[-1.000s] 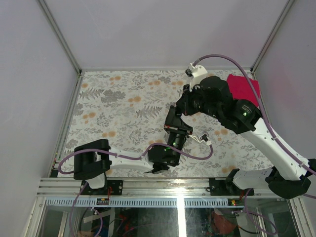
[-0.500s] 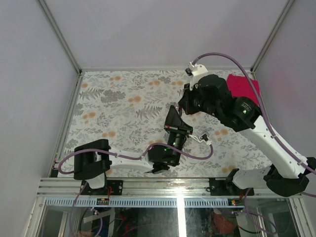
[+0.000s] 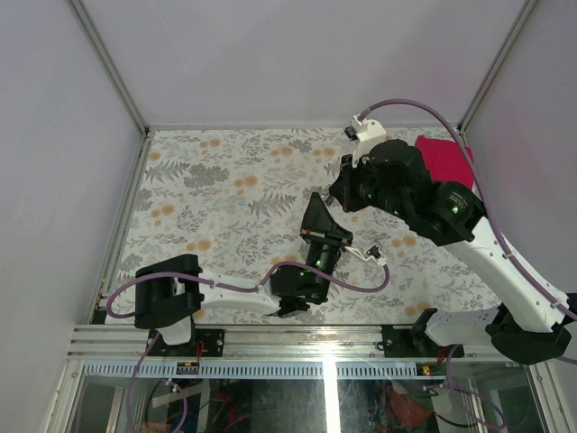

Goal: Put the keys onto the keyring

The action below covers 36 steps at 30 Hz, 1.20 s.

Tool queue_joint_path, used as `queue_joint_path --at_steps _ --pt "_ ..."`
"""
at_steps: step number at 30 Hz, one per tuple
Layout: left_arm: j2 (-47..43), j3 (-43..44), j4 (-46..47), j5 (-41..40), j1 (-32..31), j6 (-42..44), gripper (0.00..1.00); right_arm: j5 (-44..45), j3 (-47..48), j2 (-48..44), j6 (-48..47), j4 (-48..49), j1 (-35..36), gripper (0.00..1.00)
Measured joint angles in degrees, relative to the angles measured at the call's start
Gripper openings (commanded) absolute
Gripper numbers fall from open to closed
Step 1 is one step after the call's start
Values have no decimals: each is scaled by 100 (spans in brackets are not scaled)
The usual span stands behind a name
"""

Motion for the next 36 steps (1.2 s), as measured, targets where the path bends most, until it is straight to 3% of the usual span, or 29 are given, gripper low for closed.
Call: queue_joint_path --at_steps 11,19,26,31,36 --pt "0 33 13 28 0 7 0 -9 -474 -323 42 249 0 21" --pt "0 33 20 28 0 7 0 -13 -678 -439 33 365 0 30" --pt "-151 31 -72 -39 -9 -50 0 -76 -1416 -1316 -278 1182 0 44" --pt "-765 61 -809 -243 -98 -793 0 -205 -2330 -2374 -710 2087 0 52" --pt "-1513 306 -2516 -334 -363 -2380 0 -321 -3084 -3128 -1198 3010 0 55"
